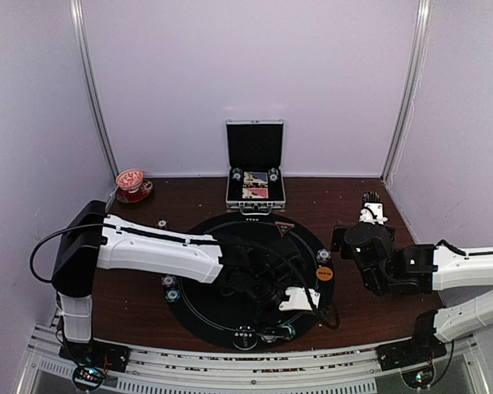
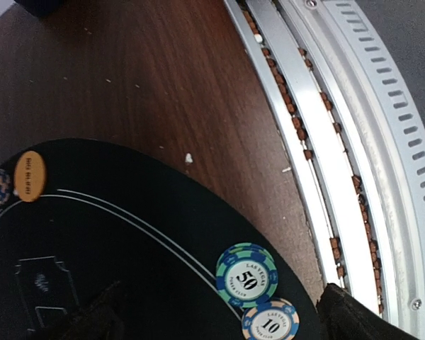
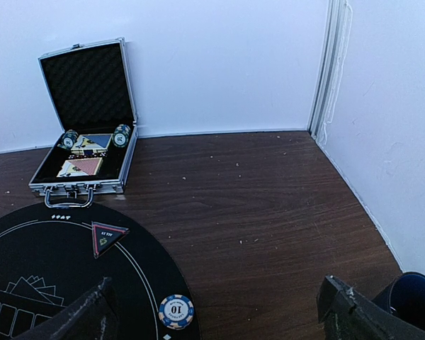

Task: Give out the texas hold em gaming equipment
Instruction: Place the pile of poker chips at the dealer area, then pick up the pile of poker chips from the pile of poker chips, then place the poker chips pile at the big blind area.

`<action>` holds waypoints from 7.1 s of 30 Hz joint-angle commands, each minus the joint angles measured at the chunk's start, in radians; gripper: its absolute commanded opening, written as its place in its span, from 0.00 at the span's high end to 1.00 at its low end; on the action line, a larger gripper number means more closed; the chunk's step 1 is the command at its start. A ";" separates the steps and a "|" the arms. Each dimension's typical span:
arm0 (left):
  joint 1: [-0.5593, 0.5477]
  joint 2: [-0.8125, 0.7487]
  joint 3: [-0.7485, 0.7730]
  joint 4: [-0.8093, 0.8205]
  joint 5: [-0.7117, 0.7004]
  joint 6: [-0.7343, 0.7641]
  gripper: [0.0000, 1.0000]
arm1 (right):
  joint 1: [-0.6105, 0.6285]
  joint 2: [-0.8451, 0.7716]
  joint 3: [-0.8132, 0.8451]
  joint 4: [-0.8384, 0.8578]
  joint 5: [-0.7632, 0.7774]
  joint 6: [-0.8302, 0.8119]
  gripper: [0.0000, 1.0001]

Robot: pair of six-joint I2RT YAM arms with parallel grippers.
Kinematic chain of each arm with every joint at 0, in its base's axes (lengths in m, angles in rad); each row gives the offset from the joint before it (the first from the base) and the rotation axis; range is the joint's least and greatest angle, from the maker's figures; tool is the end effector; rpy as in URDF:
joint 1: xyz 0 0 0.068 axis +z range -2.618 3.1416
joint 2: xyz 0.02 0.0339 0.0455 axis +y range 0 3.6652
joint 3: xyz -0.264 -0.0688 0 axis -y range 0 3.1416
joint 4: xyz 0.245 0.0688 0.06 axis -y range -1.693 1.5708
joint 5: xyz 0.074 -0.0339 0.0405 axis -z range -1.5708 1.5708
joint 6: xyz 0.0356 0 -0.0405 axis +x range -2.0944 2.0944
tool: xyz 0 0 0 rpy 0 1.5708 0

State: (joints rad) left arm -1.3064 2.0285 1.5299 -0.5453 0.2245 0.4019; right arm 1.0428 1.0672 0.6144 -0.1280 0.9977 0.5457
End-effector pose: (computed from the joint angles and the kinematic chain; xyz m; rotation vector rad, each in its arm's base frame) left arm 0.1061 -0.4221 0.1919 2.0921 1.7135 -0.5926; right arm 0.1352 0.1725 0.2403 0.0702 1.8716 0.0059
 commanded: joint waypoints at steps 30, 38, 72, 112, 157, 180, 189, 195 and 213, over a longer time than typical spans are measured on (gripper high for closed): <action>0.969 -0.390 -0.213 0.056 -0.117 -0.113 0.02 | -0.003 0.056 0.010 0.028 -0.073 -0.018 0.00; 1.103 -0.425 -0.396 0.144 -0.121 -0.102 0.02 | -0.003 0.042 0.007 0.036 -0.104 -0.022 0.00; 1.166 -0.310 -0.560 0.190 0.006 -0.017 0.18 | 0.006 0.025 0.003 0.043 -0.111 -0.028 0.00; 1.176 -0.362 -0.561 0.176 0.032 -0.018 0.77 | 0.008 0.025 0.003 0.044 -0.108 -0.031 0.00; 0.390 0.394 0.754 -0.137 -0.046 -0.113 0.78 | -0.041 -0.056 -0.032 -0.017 0.022 0.056 0.00; 0.347 0.670 0.981 0.066 -0.036 -0.142 0.76 | -0.040 -0.283 -0.061 -0.026 -0.037 0.069 0.01; 0.325 0.755 1.073 0.083 -0.040 -0.156 0.75 | -0.039 -0.305 -0.067 -0.015 -0.066 0.062 0.02; 0.319 0.775 1.088 0.082 -0.038 -0.164 0.75 | -0.039 -0.303 -0.068 -0.009 -0.073 0.059 0.02; 0.315 0.799 1.092 0.070 -0.076 -0.165 0.74 | -0.038 -0.299 -0.071 0.001 -0.084 0.054 0.02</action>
State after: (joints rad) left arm -0.9882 2.8246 2.5973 -0.5163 0.1596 0.2432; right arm 1.0073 0.7704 0.5488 -0.1375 0.9161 0.6079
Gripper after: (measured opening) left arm 0.389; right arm 0.980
